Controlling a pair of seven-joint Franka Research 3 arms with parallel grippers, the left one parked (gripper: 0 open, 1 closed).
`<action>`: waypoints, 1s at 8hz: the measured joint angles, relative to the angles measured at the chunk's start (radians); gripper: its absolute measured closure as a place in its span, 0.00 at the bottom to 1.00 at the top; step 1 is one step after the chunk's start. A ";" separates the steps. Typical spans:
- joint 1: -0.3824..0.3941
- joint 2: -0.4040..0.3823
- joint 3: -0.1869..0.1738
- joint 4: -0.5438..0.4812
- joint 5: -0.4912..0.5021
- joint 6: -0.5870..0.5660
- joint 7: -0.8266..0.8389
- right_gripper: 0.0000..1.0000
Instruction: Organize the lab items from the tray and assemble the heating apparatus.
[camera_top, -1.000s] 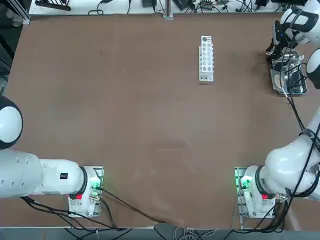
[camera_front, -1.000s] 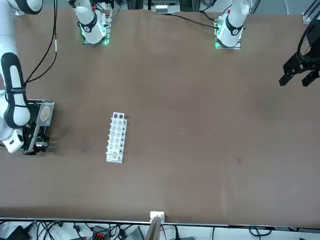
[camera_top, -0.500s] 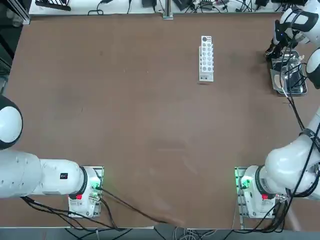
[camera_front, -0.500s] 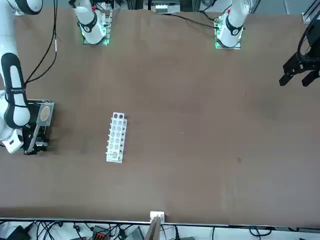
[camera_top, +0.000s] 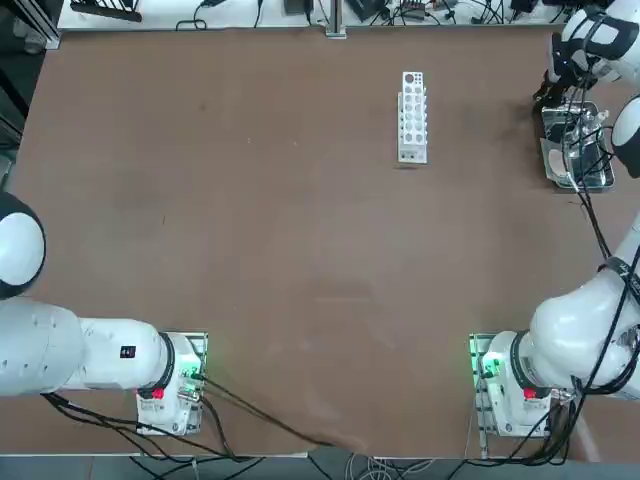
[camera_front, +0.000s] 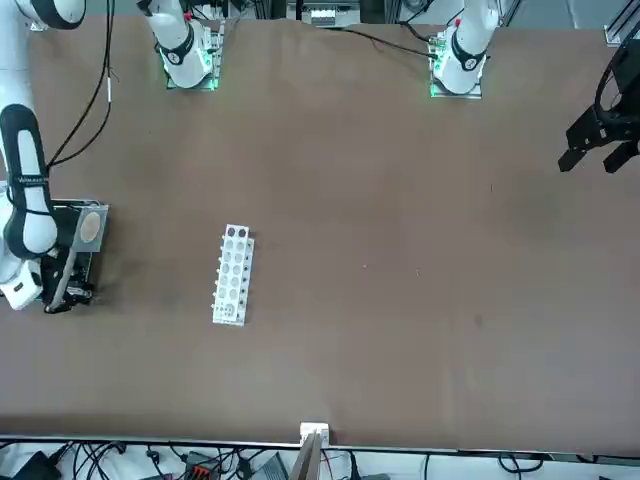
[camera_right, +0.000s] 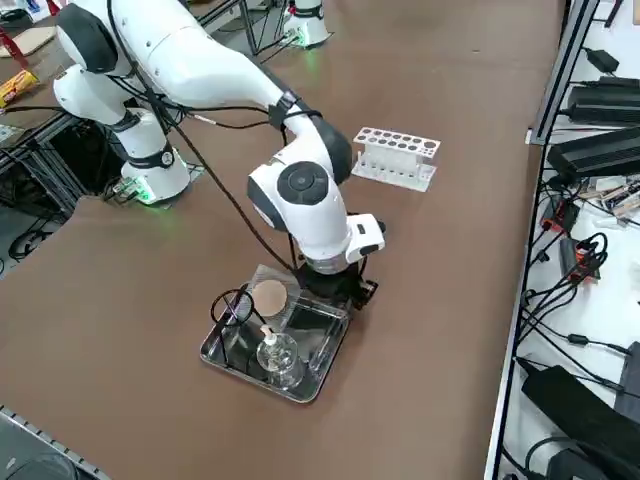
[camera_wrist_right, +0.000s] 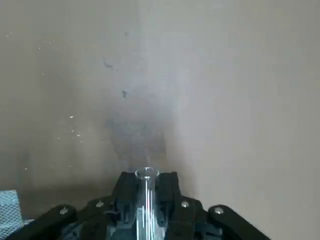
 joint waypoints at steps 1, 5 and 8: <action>0.004 0.000 0.001 0.011 0.000 0.000 0.000 0.78; 0.031 -0.014 0.025 0.160 0.056 -0.168 0.013 0.78; 0.038 -0.055 0.072 0.192 0.290 -0.296 0.036 0.78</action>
